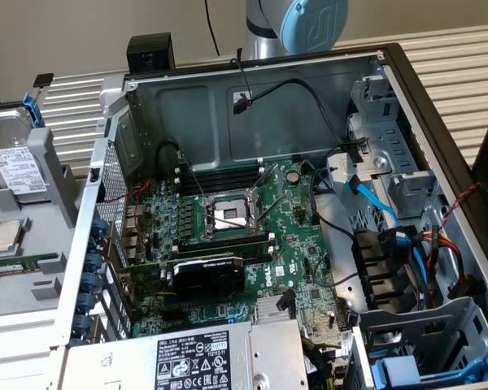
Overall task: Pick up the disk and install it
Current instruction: 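Pick up the disk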
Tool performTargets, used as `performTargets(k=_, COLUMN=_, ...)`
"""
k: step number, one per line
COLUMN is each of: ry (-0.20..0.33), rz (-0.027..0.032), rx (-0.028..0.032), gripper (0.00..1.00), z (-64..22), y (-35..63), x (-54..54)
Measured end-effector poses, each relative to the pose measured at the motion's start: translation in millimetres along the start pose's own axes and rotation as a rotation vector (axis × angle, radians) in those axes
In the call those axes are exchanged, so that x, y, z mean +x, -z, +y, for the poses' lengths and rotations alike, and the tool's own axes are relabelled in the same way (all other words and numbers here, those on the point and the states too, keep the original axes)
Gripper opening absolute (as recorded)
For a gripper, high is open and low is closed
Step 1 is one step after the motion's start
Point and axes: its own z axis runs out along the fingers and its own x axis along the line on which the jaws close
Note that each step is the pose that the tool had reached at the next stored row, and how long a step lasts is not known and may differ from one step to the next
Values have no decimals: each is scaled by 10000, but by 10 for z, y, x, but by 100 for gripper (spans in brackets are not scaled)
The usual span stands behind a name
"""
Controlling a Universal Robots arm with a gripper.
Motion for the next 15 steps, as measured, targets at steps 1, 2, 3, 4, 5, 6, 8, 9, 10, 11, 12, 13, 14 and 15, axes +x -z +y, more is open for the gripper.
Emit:
performTargets(k=1, ry=185, rz=-3, rx=-4, gripper=11, z=0, y=0, x=0)
performTargets(k=2, ry=354, rz=-6, rx=-7, gripper=11, z=0, y=0, x=0)
performTargets(k=3, ry=540, rz=-10, rx=-10, gripper=11, z=0, y=-1, x=0)
performTargets(k=4, ry=729, rz=-12, rx=-14, gripper=11, z=0, y=-1, x=0)
performTargets(k=5, ry=905, rz=-15, rx=-17, gripper=11, z=0, y=-1, x=0)
performTargets(k=6, ry=1084, rz=-19, rx=-20, gripper=11, z=0, y=-2, x=0)
performTargets(k=8, ry=1460, rz=-26, rx=-26, gripper=11, z=0, y=-3, x=0)
performTargets(k=9, ry=1629, rz=-28, rx=-30, gripper=11, z=0, y=-3, x=0)
performTargets(k=10, ry=1815, rz=-32, rx=-33, gripper=11, z=0, y=-3, x=0)
performTargets(k=11, ry=1999, rz=-36, rx=-36, gripper=11, z=0, y=-4, x=0)
performTargets(k=12, ry=2180, rz=-39, rx=-39, gripper=11, z=0, y=-4, x=0)
performTargets(k=13, ry=2359, rz=-42, rx=-42, gripper=11, z=0, y=-5, x=0)
performTargets(k=14, ry=2539, rz=-43, rx=-46, gripper=11, z=0, y=-6, x=0)
performTargets(k=15, ry=2719, rz=-45, rx=-49, gripper=11, z=0, y=-7, x=0)
